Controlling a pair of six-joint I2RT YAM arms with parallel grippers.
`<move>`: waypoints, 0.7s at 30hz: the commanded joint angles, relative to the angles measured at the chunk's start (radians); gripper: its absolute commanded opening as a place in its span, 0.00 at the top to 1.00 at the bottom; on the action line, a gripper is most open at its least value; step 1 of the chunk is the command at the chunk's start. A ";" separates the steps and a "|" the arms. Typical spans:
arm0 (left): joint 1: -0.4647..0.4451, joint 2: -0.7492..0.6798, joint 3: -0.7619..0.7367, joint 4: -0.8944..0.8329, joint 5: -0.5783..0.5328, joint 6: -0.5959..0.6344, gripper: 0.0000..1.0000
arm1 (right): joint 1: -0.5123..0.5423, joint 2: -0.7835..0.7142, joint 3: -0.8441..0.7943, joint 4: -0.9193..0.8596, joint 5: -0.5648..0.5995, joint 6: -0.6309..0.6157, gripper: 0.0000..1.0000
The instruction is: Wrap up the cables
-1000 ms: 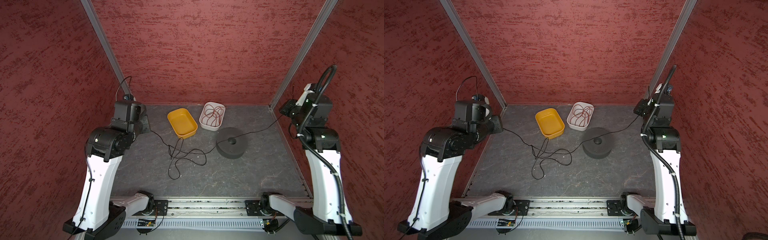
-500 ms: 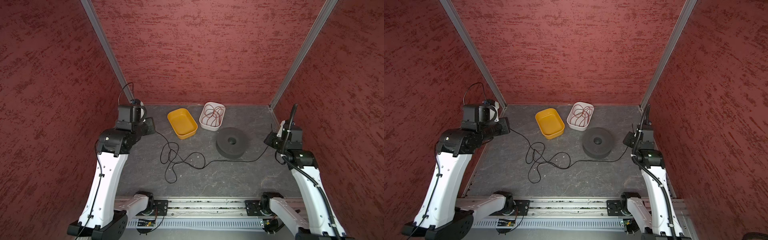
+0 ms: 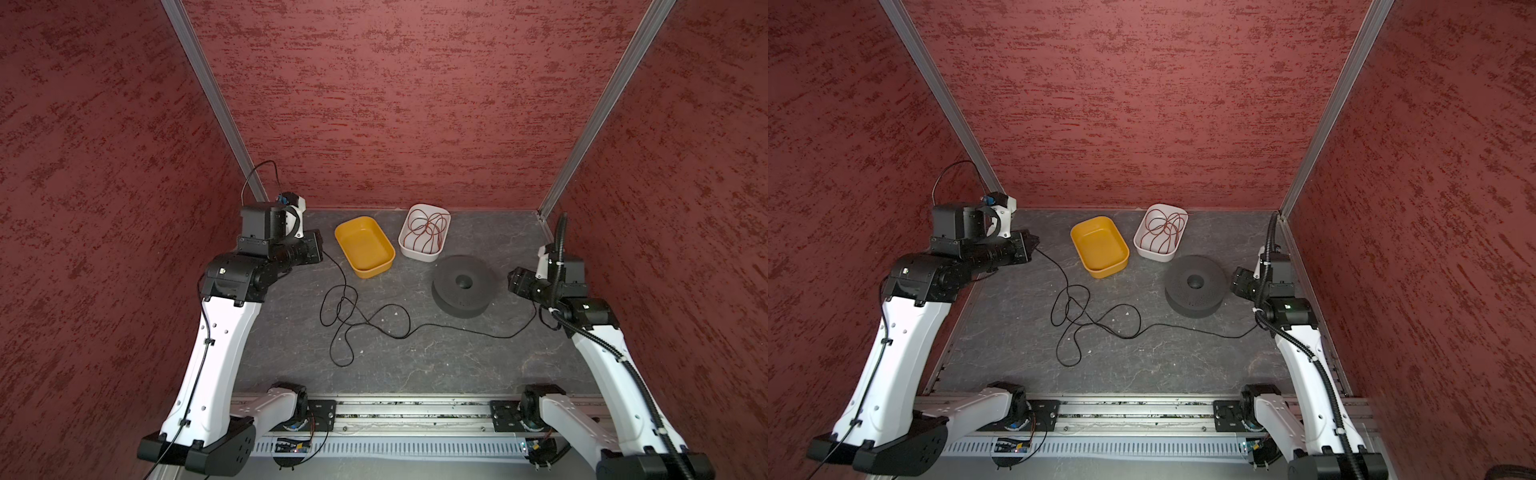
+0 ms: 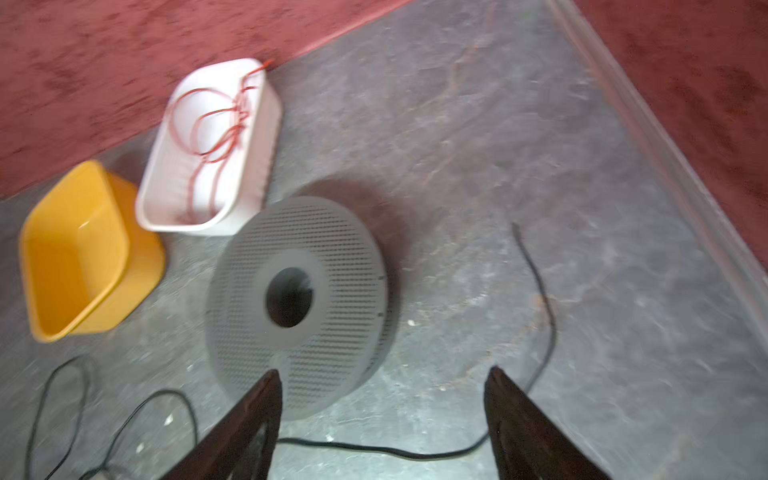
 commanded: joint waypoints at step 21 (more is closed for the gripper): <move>-0.020 0.034 -0.051 0.049 0.060 0.004 0.98 | 0.803 0.598 0.077 0.788 -0.231 -0.143 0.30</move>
